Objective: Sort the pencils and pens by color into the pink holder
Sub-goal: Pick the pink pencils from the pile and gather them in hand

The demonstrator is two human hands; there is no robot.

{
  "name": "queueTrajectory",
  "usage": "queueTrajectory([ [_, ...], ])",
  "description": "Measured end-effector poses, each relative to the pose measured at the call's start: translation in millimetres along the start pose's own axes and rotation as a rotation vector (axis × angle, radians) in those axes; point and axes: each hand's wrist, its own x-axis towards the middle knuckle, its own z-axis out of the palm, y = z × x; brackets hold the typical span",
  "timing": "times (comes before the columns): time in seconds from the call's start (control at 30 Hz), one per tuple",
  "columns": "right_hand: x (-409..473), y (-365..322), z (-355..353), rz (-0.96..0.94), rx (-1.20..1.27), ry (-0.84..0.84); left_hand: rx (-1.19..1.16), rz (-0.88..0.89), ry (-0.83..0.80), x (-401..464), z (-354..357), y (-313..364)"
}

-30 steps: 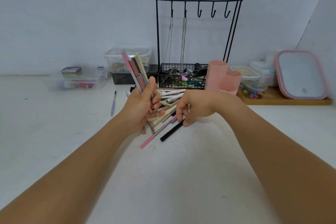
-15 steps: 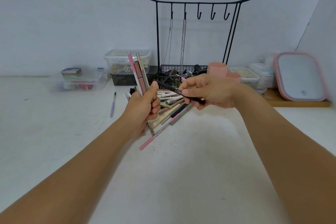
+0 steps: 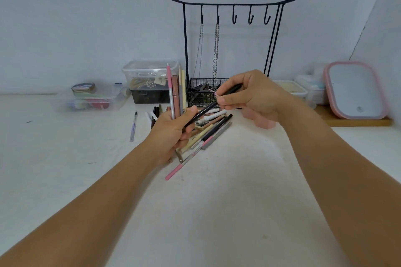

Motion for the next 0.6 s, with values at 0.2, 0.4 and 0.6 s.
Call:
queueTrajectory([
  [0.2,-0.3,-2.1,14.6,-0.017,0.233,0.039,-0.032,0.037,-0.070,0.3,-0.4,-1.4],
  [0.4,3.5,2.5,21.7,0.068,0.650,0.115,-0.020,0.151,-0.018,0.1,0.3,-2.3],
  [0.6,1.6,16.5,40.1,0.185,0.172,-0.124,-0.108,0.159,0.061,4.8,-1.8,-2.4],
])
